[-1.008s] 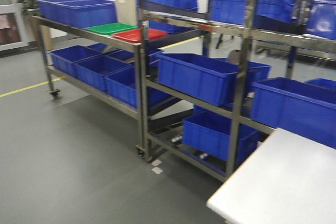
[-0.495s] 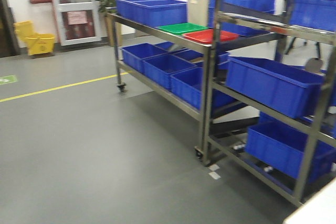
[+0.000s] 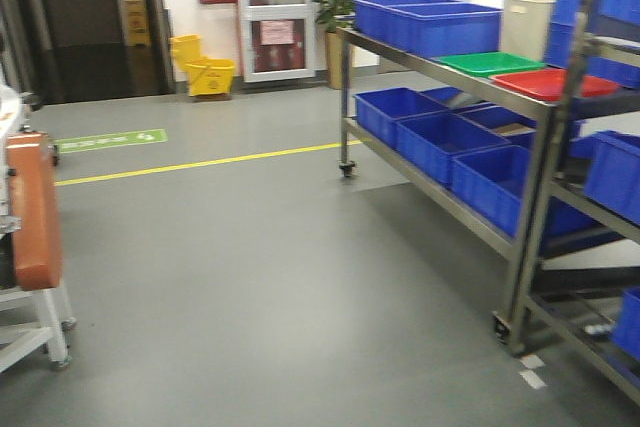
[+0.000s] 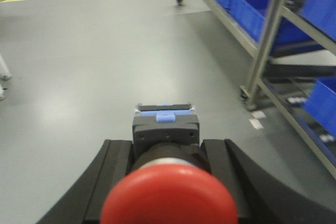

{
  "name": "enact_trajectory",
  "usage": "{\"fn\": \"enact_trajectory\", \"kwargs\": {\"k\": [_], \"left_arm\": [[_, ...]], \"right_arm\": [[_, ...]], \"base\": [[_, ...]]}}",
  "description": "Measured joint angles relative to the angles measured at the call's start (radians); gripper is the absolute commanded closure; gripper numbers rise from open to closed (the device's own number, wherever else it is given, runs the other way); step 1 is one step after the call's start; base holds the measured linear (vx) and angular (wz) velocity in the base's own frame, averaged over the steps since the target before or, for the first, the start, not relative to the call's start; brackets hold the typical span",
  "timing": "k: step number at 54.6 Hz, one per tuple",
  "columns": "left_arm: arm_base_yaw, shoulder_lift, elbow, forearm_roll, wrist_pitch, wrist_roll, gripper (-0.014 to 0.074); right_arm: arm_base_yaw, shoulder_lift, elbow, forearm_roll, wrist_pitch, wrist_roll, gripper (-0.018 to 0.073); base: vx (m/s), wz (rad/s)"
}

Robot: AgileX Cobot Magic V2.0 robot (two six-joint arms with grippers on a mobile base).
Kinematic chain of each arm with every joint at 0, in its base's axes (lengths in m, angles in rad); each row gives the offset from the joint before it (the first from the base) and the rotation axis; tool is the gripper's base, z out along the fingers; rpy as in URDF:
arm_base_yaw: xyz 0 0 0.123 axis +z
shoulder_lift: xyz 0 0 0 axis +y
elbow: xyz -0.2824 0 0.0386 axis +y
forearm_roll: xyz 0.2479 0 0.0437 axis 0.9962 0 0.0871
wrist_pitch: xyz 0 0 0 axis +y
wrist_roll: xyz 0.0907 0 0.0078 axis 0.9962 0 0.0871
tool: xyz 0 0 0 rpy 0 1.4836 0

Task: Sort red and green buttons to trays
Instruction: 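Drive the base to the shelf with green and red trays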

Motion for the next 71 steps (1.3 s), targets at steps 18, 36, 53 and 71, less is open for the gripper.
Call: {"fn": "enact_trajectory", "kwargs": {"k": [18,36,53,71], "left_arm": [[0.000,0.000,0.000,0.000,0.000,0.000,0.0596],[0.000,0.000,0.000,0.000,0.000,0.000,0.0596],[0.000,0.000,0.000,0.000,0.000,0.000,0.0596],[0.000,0.000,0.000,0.000,0.000,0.000,0.0596]], "right_arm": [[0.000,0.000,0.000,0.000,0.000,0.000,0.0568],[0.000,0.000,0.000,0.000,0.000,0.000,0.0568],[0.000,0.000,0.000,0.000,-0.001,0.000,0.0568],[0.000,0.000,0.000,0.003,-0.002,0.000,0.0568]], "base": [[0.21,0.37],[0.26,0.25],[0.29,0.14],[0.32,0.15]]}}
